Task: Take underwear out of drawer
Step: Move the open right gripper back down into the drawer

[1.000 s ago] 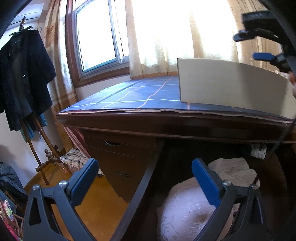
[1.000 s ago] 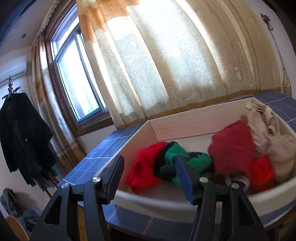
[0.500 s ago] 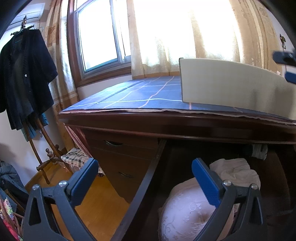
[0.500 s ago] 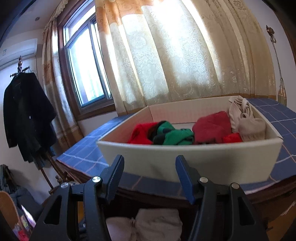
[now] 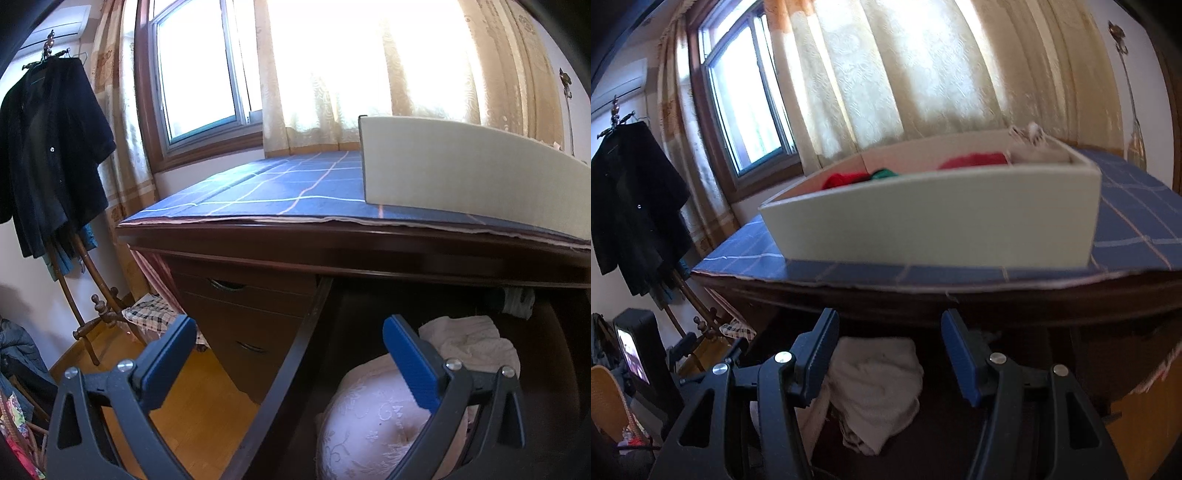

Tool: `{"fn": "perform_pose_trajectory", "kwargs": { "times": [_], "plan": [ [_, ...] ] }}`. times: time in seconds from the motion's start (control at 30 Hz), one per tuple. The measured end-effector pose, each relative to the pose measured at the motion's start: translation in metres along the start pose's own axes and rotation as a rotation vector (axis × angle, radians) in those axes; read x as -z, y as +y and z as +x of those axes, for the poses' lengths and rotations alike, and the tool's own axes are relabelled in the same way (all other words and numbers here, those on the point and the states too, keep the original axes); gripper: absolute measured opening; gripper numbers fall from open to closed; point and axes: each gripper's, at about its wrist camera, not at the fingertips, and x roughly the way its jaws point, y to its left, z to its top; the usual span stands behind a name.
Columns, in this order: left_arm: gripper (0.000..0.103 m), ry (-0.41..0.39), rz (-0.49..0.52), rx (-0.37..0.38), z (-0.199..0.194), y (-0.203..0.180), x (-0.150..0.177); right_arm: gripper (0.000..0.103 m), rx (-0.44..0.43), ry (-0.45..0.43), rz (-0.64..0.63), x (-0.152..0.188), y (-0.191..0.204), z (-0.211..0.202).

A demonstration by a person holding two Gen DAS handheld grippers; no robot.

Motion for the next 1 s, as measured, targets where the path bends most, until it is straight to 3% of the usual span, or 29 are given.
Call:
{"fn": "perform_pose_trajectory", "kwargs": {
  "times": [0.4,1.0],
  "plan": [
    [0.103,0.0,0.015,-0.011,-0.001,-0.002,0.0,0.06,-0.007,0.098,0.084,0.035,-0.019,0.011],
    [0.103,0.003,0.014,-0.001,-0.001,-0.003,0.001,0.06,-0.011,0.178,0.053,0.04,-0.01,0.028]
  ]
}}
